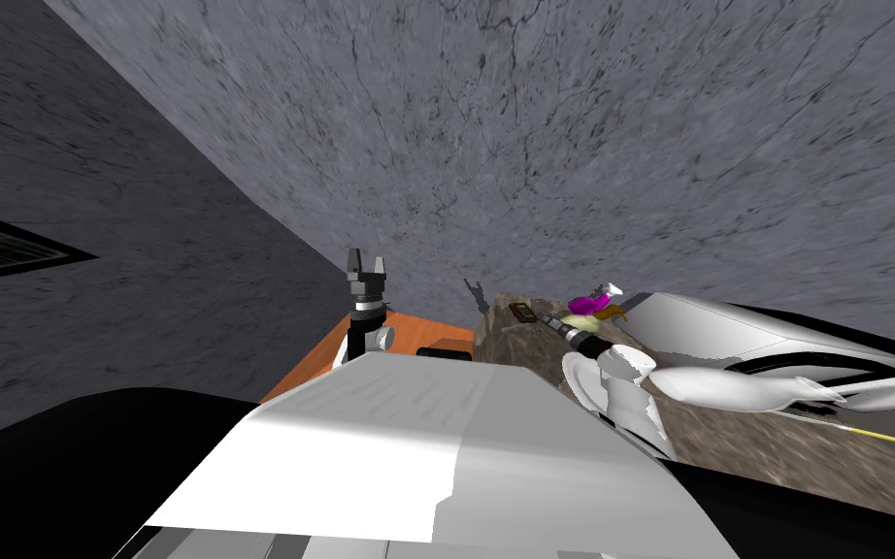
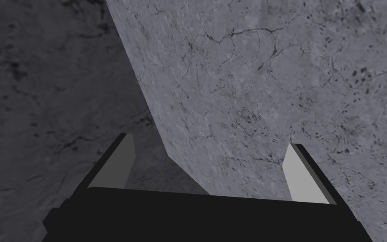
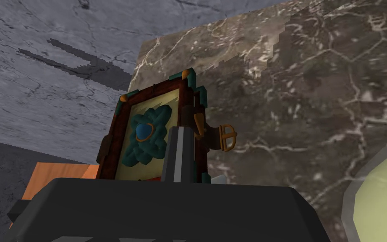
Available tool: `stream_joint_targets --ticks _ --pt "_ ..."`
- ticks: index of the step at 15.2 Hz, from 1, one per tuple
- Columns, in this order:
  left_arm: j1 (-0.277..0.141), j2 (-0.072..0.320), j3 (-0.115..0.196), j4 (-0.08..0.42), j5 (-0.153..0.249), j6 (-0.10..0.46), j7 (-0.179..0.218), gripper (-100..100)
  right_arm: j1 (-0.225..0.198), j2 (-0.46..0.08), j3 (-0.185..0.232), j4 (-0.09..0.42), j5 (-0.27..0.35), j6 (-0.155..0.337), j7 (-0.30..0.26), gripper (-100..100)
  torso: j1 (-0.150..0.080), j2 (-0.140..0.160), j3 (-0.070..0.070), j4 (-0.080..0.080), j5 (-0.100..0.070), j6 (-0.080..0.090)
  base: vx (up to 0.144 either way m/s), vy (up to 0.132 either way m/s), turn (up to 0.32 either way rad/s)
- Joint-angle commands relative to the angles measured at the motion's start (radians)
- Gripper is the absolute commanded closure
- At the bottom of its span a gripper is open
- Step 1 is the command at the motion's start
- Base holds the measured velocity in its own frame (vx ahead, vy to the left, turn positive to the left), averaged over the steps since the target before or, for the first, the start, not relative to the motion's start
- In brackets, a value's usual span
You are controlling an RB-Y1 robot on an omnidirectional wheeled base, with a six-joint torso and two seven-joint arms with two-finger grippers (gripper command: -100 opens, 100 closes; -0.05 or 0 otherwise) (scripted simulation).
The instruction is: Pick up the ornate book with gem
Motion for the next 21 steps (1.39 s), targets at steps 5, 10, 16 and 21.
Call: stream_joint_targets --ticks 5,10,16,21 --pt "0.0 0.0 0.0 0.0 0.0 0.0 0.0 0 0.093 -0.093 0.019 -0.094 0.069 -0.007 0.046 -100 0.007 0.0 0.0 0.0 0.002 0.0 0.005 0.082 0.003" --pt "0.0 0.0 0.0 0.0 0.0 0.0 0.0 0 0.166 -0.15 0.037 -0.149 0.118 -0.012 0.076 -100 0.007 -0.002 -0.001 0.0 0.002 0.0 0.024 0.096 0.0" --pt "0.0 0.0 0.0 0.0 0.0 0.0 0.0 0 0.3 -0.25 0.072 -0.241 0.215 -0.027 0.135 -100 0.006 -0.002 -0.001 0.0 0.002 0.0 0.03 0.075 0.005" --pt "0.0 0.0 0.0 0.0 0.0 0.0 0.0 0 0.391 -0.322 0.101 -0.304 0.293 -0.042 0.182 -100 0.004 -0.002 -0.001 0.0 0.001 0.0 0.031 0.052 0.01"
